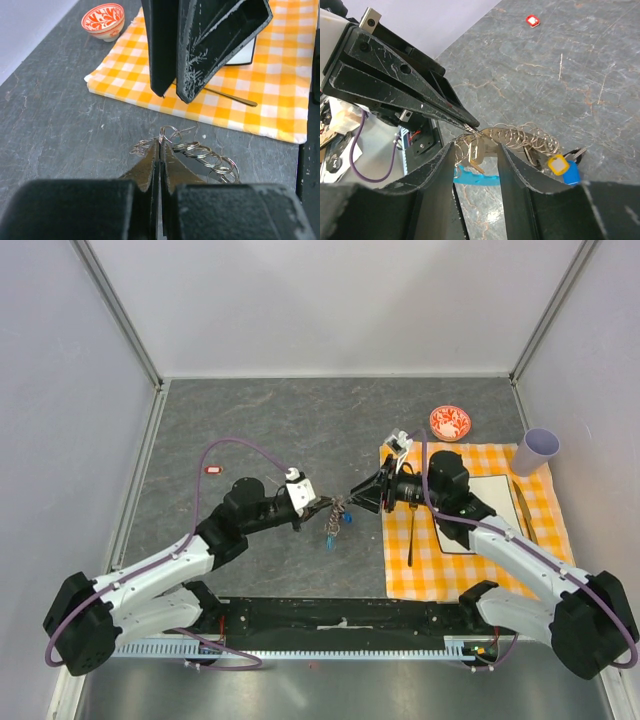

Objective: Put the keys on the keyring

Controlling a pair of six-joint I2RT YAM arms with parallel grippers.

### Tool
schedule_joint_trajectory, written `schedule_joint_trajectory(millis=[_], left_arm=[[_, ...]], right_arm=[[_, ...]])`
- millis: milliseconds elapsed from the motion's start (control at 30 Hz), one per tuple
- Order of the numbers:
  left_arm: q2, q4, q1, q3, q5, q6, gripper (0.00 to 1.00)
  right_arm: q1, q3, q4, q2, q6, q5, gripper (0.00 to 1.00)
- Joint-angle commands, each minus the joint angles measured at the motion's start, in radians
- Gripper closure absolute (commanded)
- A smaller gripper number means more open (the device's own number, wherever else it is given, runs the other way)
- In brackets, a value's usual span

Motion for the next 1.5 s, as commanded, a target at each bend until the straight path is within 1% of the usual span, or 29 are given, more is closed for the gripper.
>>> schedule_joint_trajectory(millis=[0, 267, 433, 500, 600, 800, 1033, 1267, 1300, 1400, 1467], left_arm=[[-0.004, 0.236, -0.005, -0.020, -0.038, -0.089, 0.98], [0.016, 0.299, -0.004, -0.020, -0.034, -0.103, 0.98], [0.030, 0.322, -0.004, -0.014, -0.025, -0.115, 0.98], [0.036, 0.328, -0.004, -0.013, -0.020, -0.120, 0.98], [0.042, 0.333, -0.004, -0.016, -0.023, -0.121, 0.98], [0.042, 0.340, -0.004, -0.013, -0.034, -0.114, 0.98], [0.041, 0.317, -0.002, 0.030, -0.049, -0.088, 0.98], [0.045, 0.311, -0.002, 0.061, -0.055, -0.071, 0.98], [0.050, 0.302, -0.002, 0.066, -0.055, -0.066, 0.98], [0.053, 0.280, -0.002, 0.082, -0.049, -0.048, 0.98], [0.055, 0.280, -0.002, 0.084, -0.049, -0.036, 0.98]], right_arm=[[0.000, 0.016, 0.063, 0.021, 0.050, -0.067, 0.54], [-0.001, 0.051, 0.066, 0.075, 0.073, -0.053, 0.60], [0.000, 0.072, 0.094, 0.105, 0.089, -0.072, 0.66], [0.000, 0.089, 0.094, 0.109, 0.089, -0.075, 0.67], [-0.001, 0.112, 0.090, 0.110, 0.089, -0.089, 0.67], [-0.017, 0.155, 0.022, 0.104, 0.065, -0.112, 0.67], [-0.079, 0.192, -0.012, 0.084, 0.062, -0.124, 0.66], [-0.101, 0.188, 0.077, 0.118, 0.171, -0.129, 0.66], [-0.101, 0.185, 0.106, 0.124, 0.207, -0.138, 0.66], [-0.101, 0.168, 0.149, 0.129, 0.243, -0.156, 0.66], [-0.101, 0.162, 0.148, 0.127, 0.243, -0.167, 0.65]])
